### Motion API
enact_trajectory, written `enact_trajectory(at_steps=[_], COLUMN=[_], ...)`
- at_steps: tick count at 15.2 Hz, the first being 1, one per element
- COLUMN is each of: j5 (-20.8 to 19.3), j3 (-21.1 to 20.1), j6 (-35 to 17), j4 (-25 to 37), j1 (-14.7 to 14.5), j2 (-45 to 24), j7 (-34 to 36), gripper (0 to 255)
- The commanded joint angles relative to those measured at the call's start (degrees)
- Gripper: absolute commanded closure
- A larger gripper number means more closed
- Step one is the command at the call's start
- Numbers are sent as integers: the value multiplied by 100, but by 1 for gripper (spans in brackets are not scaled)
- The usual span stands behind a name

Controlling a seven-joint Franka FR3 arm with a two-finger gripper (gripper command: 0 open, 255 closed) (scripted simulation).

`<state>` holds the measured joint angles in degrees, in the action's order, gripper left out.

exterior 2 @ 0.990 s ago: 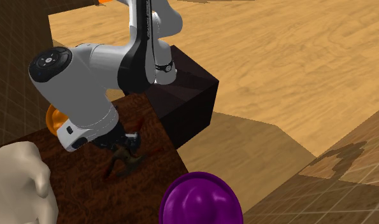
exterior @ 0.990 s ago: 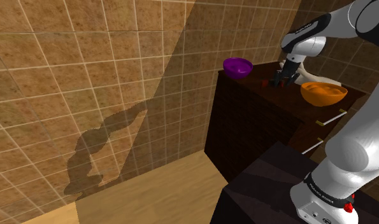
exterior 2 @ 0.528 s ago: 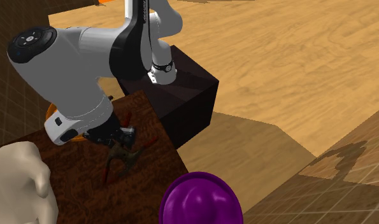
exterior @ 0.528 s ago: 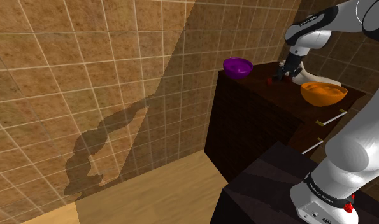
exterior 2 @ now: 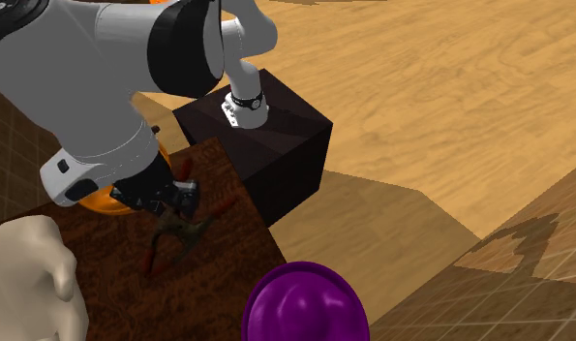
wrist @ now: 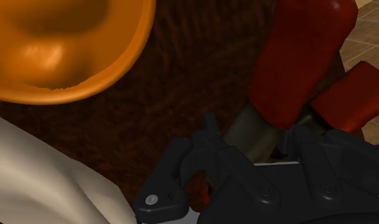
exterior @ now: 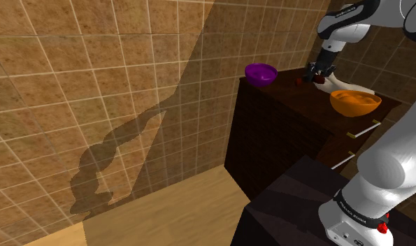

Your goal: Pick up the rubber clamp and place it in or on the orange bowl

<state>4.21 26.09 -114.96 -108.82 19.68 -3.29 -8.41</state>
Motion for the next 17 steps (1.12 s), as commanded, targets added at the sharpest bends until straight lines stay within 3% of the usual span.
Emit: enact_trajectory(at_steps=[1, 12, 17], j5=[-19, -76, -276], j3=[0, 3, 261], j6=[144, 929, 839], j4=[118, 830, 295], j1=[-3, -4, 251], j2=[31, 115, 593], j7=[19, 82, -391], gripper=[255, 255, 255])
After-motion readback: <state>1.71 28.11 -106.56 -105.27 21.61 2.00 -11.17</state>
